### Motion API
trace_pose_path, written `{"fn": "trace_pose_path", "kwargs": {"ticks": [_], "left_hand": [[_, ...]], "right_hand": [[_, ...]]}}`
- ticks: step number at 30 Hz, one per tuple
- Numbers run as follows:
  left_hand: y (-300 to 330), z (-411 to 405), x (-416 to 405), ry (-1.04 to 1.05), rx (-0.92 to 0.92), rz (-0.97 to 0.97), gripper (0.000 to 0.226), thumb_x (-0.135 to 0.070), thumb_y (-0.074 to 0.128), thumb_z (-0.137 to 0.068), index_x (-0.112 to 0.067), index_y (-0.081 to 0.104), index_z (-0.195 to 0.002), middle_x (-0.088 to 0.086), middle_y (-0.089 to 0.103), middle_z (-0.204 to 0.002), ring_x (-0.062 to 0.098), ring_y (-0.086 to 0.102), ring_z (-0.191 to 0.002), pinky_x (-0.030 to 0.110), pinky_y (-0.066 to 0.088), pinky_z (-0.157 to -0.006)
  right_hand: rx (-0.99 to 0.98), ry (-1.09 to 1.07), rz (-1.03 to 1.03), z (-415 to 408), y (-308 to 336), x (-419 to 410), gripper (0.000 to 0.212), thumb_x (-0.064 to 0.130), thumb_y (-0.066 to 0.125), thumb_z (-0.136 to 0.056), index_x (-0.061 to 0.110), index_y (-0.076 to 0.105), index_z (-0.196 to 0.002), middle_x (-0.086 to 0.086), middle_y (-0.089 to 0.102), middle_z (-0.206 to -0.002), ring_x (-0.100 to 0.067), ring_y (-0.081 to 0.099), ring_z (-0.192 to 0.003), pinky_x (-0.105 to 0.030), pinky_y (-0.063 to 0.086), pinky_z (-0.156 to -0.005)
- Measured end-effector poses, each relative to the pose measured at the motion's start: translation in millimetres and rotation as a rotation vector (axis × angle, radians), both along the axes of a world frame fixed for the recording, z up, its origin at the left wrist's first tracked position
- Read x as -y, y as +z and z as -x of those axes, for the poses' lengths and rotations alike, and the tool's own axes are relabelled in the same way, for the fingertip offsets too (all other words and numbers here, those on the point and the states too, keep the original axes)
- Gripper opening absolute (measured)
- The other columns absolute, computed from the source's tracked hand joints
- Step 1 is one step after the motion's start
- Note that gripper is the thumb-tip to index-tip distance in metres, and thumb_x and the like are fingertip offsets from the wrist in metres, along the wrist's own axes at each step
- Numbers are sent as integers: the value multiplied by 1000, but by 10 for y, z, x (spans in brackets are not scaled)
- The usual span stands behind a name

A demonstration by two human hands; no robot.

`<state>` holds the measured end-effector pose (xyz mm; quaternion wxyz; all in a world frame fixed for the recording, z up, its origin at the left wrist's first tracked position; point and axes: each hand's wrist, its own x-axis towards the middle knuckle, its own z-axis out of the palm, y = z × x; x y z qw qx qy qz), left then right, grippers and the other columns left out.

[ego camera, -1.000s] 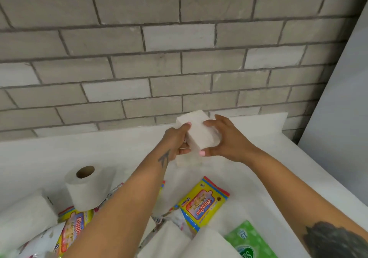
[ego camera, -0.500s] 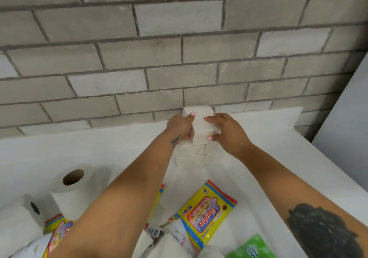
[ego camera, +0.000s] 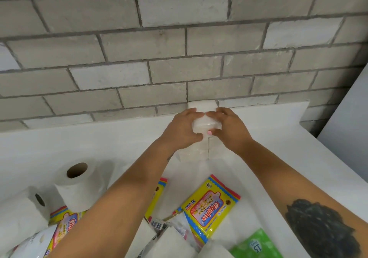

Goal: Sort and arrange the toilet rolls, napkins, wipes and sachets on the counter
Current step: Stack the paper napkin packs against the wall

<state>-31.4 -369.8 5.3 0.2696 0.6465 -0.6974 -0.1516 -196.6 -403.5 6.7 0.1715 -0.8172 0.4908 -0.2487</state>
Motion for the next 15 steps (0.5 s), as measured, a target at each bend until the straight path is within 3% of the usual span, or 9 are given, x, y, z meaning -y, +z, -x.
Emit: {"fn": "trace_pose_path", "kwargs": {"ticks": [15], "left_hand": [[-93, -4, 128, -4, 36, 77, 57, -16, 65, -86, -23, 45, -138, 0, 30, -153, 20, 30, -140, 30, 23, -116]], "right_hand": [[-15, -28, 4, -51, -73, 48, 54, 23, 60, -90, 29, 41, -140, 0, 26, -152, -20, 32, -135, -27, 29, -107]]}}
